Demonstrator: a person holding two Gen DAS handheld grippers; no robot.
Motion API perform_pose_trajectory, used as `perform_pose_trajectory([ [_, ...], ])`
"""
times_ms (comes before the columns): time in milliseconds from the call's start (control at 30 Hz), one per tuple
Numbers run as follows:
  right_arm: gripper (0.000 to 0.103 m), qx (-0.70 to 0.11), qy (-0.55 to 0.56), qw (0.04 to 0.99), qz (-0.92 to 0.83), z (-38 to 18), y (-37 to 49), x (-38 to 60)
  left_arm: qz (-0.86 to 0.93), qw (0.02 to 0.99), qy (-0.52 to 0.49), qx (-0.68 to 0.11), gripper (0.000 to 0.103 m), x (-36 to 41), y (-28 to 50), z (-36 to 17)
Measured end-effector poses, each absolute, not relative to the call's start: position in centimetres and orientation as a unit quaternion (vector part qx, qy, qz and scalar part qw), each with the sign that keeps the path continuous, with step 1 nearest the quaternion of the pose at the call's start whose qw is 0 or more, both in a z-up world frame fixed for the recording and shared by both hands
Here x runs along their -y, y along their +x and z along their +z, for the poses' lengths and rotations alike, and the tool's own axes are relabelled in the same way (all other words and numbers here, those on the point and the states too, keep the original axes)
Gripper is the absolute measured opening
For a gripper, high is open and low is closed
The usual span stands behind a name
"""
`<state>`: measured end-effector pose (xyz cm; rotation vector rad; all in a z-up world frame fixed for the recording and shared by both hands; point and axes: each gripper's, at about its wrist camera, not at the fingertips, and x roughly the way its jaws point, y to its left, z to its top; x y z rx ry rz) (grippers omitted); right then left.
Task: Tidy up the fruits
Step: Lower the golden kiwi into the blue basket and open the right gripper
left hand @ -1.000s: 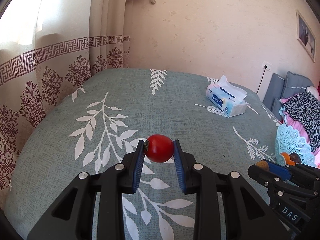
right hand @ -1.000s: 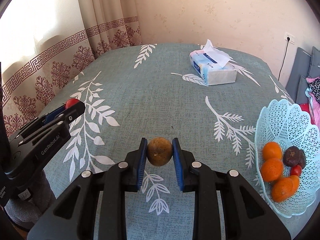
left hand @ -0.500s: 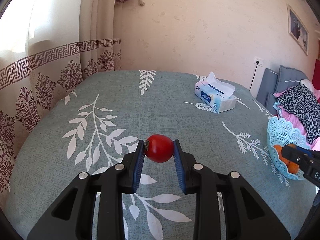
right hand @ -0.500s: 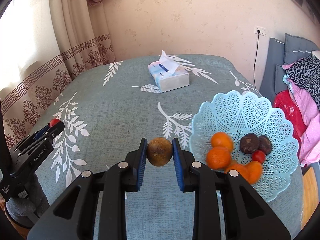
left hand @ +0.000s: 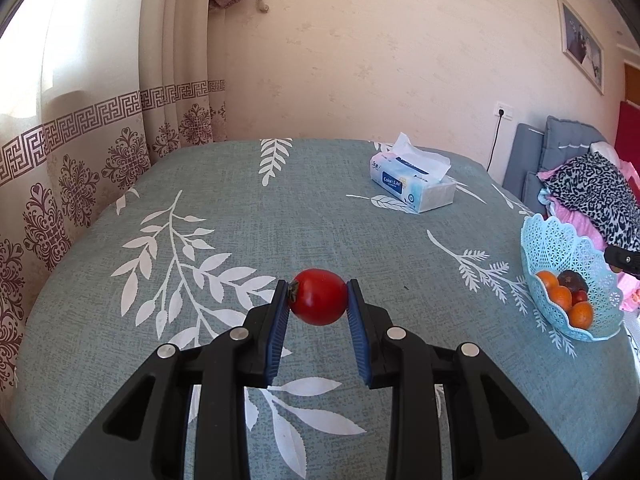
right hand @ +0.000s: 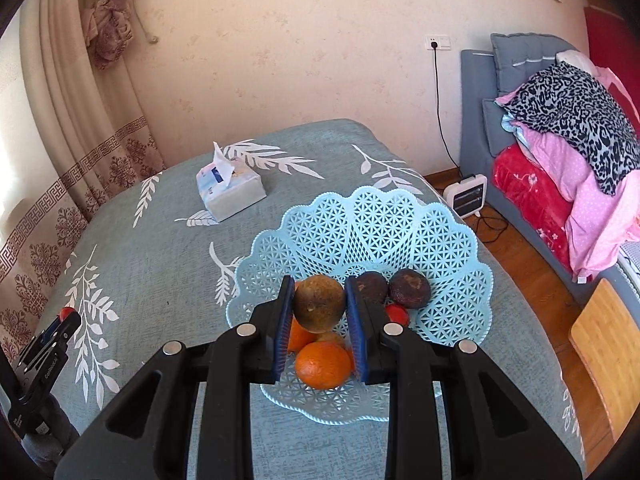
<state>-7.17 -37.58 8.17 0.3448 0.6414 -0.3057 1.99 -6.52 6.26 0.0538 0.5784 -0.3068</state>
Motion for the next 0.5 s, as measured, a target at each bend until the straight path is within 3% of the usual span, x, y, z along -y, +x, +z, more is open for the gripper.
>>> perform_pose_trajectory([
  [500,0.026,-0.349,0.208,0.898,-0.167,4.4,-5.6,39.8,-0.152,0.946,0.029,-0.286,0.029,6.7,1.9,6.0],
])
